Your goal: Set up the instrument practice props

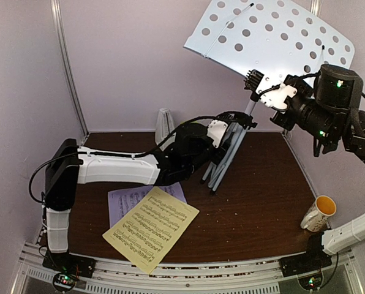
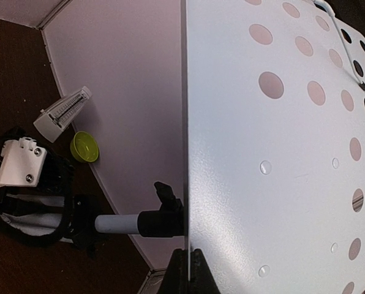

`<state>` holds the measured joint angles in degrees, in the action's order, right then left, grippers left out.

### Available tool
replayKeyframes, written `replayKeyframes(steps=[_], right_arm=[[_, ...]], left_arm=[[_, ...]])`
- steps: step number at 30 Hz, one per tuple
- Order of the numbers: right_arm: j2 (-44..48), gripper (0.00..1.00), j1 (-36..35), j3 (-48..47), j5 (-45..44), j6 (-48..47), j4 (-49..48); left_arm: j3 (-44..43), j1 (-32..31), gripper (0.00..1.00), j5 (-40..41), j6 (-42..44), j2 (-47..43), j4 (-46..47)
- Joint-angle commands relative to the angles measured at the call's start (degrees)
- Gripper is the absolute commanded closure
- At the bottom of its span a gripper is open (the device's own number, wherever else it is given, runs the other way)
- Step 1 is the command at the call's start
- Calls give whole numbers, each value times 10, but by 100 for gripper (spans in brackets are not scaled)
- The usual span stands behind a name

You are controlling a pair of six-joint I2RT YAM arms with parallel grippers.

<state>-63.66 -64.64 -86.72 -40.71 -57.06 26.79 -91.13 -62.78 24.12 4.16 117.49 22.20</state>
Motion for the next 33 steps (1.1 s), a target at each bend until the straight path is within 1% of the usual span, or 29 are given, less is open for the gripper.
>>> replayKeyframes(steps=[1, 4, 9, 15, 16, 23, 28, 33], right_arm=[[17, 100, -8, -48, -5, -10, -140], [13, 100, -9, -56, -8, -16, -140], [11, 100, -15, -67, -16, -29, -139], [6, 100, -18, -81, -20, -50, -142], [5, 100, -17, -85, -22, -57, -143], [3, 100, -18, -115, -28, -85, -143], [0, 100, -19, -133, -34, -109, -142], [-1, 100, -22, -141, -40, -126, -138]], left_arm=[[-44, -4, 54, 13, 22, 17, 9], [-51, -5, 59, 5, 27, 23, 12], [-53, -7, 75, -7, 34, 30, 15], [-42, -9, 93, -25, 71, 30, 22], [-39, -8, 95, -26, 77, 30, 25], [-19, -8, 100, -64, 135, 36, 47], [-20, -6, 100, -78, 177, 51, 37], [-8, 2, 100, -98, 189, 57, 33]])
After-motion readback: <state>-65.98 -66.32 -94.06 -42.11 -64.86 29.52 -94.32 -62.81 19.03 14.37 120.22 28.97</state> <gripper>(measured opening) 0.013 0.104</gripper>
